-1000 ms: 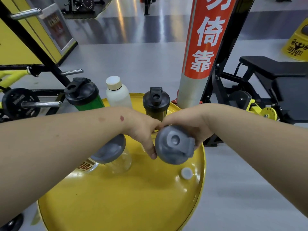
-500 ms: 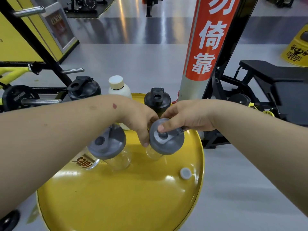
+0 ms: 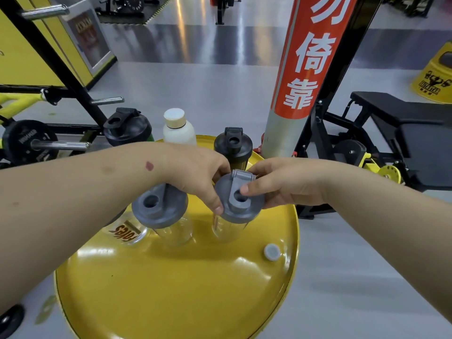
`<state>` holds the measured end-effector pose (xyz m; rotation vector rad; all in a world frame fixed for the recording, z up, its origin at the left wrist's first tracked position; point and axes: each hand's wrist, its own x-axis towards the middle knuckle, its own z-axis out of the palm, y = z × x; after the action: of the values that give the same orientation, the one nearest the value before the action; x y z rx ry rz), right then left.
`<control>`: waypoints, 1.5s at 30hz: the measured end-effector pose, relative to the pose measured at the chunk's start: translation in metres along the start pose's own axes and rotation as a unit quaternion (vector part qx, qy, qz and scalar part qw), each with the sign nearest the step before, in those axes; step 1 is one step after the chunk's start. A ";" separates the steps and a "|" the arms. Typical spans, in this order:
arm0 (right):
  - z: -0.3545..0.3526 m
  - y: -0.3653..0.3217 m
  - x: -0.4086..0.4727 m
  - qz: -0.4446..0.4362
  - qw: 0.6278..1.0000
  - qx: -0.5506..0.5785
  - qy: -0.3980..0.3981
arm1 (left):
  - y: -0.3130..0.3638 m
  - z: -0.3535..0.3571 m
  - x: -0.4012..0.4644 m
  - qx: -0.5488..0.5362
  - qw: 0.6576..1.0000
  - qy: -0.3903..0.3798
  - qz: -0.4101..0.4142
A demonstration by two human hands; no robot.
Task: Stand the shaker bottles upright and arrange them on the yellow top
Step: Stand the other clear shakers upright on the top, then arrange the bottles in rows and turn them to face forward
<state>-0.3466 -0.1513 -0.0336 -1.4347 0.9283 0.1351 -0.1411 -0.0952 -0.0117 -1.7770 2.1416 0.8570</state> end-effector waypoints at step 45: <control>0.131 -0.074 0.038 -0.109 0.855 -0.496 0.104 | -0.119 0.023 -0.145 0.036 0.992 0.064 -0.107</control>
<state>-0.2172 -0.0678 -0.0165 -2.5476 0.8881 0.3246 0.0031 0.0253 0.0113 -2.0283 1.9786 0.6217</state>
